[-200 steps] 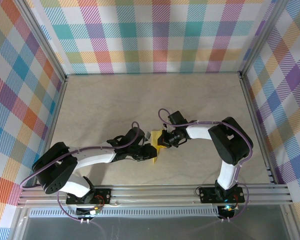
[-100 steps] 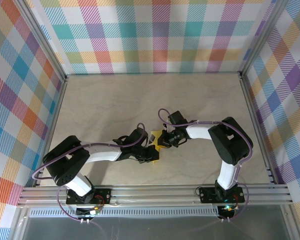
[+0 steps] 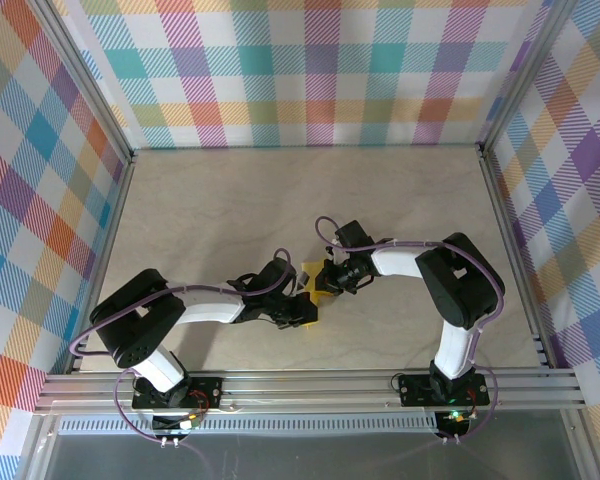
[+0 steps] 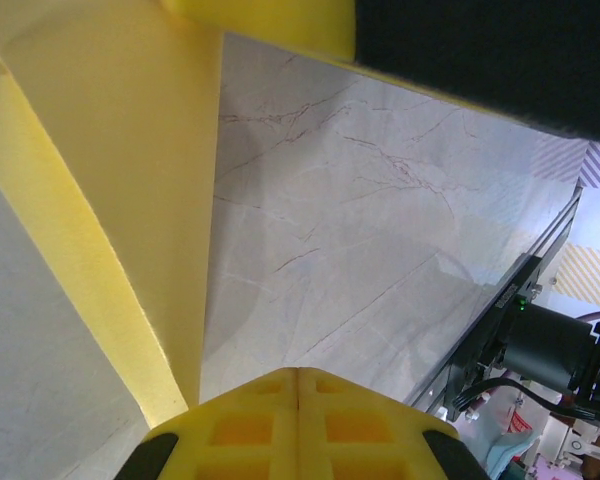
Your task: Fold a paper plane with a square sheet of paper (fold left side to right side)
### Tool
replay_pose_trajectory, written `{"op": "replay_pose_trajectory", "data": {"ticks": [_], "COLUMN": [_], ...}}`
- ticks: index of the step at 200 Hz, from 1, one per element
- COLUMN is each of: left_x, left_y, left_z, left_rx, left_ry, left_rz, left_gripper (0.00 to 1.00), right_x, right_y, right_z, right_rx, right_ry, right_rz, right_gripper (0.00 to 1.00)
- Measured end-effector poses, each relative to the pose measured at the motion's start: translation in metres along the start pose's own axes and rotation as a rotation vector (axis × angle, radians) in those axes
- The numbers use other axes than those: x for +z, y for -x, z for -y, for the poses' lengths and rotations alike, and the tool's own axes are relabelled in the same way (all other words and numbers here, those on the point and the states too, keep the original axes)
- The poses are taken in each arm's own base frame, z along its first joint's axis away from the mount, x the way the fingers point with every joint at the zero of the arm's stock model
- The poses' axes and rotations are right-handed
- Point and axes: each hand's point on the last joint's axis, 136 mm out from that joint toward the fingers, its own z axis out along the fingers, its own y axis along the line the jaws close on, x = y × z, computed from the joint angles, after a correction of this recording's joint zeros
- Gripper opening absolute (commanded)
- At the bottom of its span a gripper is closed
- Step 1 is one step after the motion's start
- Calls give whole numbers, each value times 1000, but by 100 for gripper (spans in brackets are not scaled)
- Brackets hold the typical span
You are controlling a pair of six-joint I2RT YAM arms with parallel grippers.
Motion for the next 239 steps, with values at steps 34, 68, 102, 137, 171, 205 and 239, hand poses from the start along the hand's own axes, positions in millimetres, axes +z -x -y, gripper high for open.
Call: {"op": "replay_pose_trajectory", "data": {"ticks": [34,68,102,137,171,205,239], "left_x": [0,1,1,1,1,1,0], "left_y": [-4,-6,-7,-10,-12,-13,-14], "left_z": [-5,-8,-11,-16,-18,-20,-20], "left_rx": [-7,-11,-14,-19,-21,-22,-22], "left_ry": [8,14,18,27,29,30,22], "left_rz": [-10,-14,-17,-22,-23,-24,-18], "left_gripper": [4,3,3,3,3,3,3], "right_x": [0,0,0,0,0,0,0], "right_y": [0,0,0,0,0,0,0], "right_z": [0,0,0,0,0,0,0], "right_rx": [3,1,1,3,4,4,5], "right_ry": [-5,-6,-6,-8,-8,-8,-9], "right_rz": [-3,-5,-5,-7,-9,-8,-10], "right_gripper": [0,0,0,0,0,0,0]}}
